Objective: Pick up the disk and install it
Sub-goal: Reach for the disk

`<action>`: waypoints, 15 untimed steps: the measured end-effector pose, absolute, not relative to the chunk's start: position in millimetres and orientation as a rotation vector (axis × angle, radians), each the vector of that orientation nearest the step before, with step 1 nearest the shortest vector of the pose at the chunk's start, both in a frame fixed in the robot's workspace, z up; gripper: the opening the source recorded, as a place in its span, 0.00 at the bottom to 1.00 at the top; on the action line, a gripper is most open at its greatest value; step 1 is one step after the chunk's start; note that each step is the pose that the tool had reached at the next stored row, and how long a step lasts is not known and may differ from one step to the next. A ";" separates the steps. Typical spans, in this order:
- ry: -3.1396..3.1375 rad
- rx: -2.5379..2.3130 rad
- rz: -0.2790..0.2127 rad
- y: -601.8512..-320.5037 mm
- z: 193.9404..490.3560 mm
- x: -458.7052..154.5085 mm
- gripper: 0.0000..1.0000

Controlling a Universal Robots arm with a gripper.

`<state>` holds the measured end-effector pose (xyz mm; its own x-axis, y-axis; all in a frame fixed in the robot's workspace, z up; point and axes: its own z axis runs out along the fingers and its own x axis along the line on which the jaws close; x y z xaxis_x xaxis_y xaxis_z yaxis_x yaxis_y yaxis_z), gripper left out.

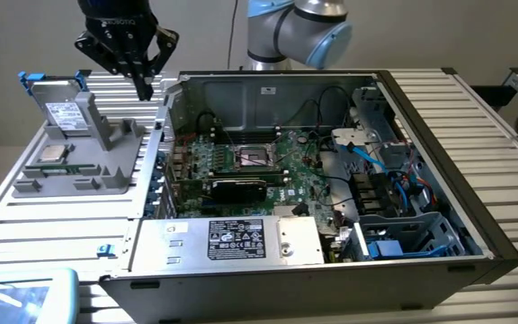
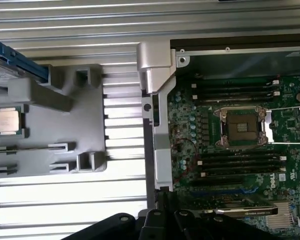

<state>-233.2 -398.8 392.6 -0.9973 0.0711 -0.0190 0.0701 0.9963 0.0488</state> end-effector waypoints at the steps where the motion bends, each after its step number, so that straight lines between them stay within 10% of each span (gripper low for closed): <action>1: 3.118 0.110 0.075 -398.8 392.6 -237.9 0.11; 15: 3.118 0.110 0.075 -398.8 391.3 -300.4 0.11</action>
<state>-300.4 -398.8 391.3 -0.9973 0.0711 -0.0191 0.0701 0.9963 0.0488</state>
